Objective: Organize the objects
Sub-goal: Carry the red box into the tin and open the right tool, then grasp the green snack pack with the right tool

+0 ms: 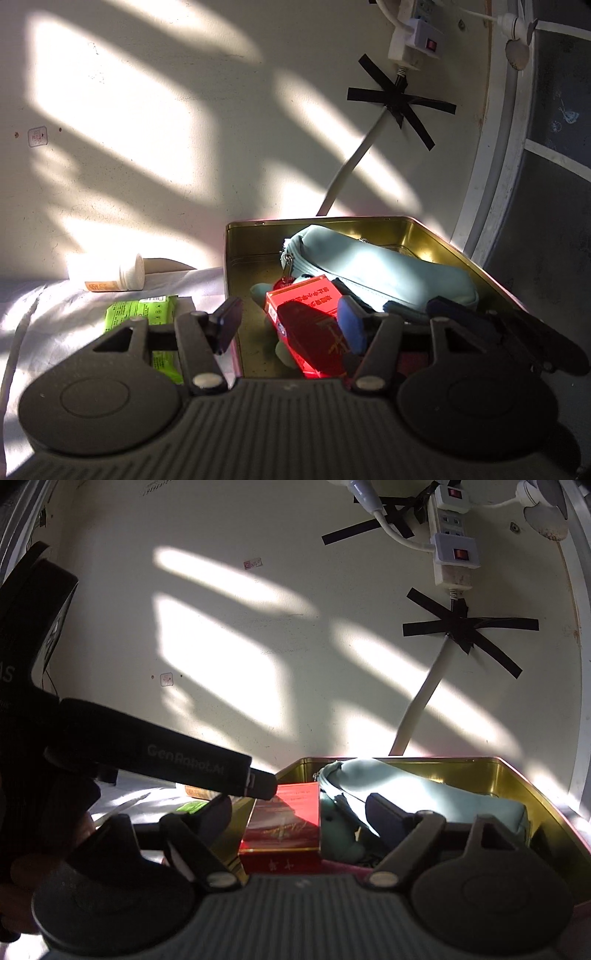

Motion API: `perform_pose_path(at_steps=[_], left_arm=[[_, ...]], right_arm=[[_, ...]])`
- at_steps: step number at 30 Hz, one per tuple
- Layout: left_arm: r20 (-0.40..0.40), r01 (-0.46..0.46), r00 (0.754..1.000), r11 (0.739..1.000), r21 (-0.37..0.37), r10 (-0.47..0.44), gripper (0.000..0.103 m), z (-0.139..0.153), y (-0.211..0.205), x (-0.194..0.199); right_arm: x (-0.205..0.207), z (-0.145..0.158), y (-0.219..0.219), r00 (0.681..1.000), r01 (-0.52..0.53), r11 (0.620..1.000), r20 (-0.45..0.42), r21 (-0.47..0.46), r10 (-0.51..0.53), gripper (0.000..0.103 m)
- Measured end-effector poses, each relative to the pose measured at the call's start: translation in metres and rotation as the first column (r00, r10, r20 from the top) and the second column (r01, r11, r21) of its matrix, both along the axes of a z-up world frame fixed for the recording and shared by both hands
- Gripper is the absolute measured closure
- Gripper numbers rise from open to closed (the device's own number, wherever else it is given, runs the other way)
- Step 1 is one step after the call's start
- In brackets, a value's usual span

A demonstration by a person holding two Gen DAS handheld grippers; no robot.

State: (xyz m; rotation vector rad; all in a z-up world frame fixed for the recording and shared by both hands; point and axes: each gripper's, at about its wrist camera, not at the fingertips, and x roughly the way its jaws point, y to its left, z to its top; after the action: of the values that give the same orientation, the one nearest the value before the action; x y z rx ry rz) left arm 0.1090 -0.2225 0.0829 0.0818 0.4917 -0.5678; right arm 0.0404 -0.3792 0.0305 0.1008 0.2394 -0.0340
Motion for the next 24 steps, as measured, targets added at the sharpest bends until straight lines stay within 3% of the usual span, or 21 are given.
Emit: perform_pose_path(at_steps=[7,12,16,22,24], left_arm=[[0.030,-0.124,0.992,0.992,0.023,0.124,0.043,0.005,0.044,-0.024],[0.021,-0.182,0.983,0.980,0.079,0.181,0.043,-0.020,0.079,-0.030],[-0.041,-0.239,0.968,0.963,0.128,0.246,0.043,-0.046,0.107,-0.019],[-0.078,-0.375,0.917,0.913,0.160,0.391,0.043,-0.073,0.157,0.008],[-0.039,-0.450,0.886,0.877,0.168,0.462,0.043,-0.076,0.178,0.019]], right_arm=[[-0.012,0.001,0.011,1.000,0.013,1.000,-0.004,0.027,-0.013,0.022],[-0.031,0.006,0.031,1.000,-0.011,0.999,0.025,0.031,0.010,0.023],[-0.034,0.006,0.055,0.997,-0.075,0.997,0.013,0.015,0.075,0.027],[-0.018,0.000,0.108,0.978,-0.203,0.979,-0.058,-0.029,0.201,0.030],[-0.002,-0.003,0.130,0.967,-0.239,0.970,-0.098,-0.034,0.235,0.030]])
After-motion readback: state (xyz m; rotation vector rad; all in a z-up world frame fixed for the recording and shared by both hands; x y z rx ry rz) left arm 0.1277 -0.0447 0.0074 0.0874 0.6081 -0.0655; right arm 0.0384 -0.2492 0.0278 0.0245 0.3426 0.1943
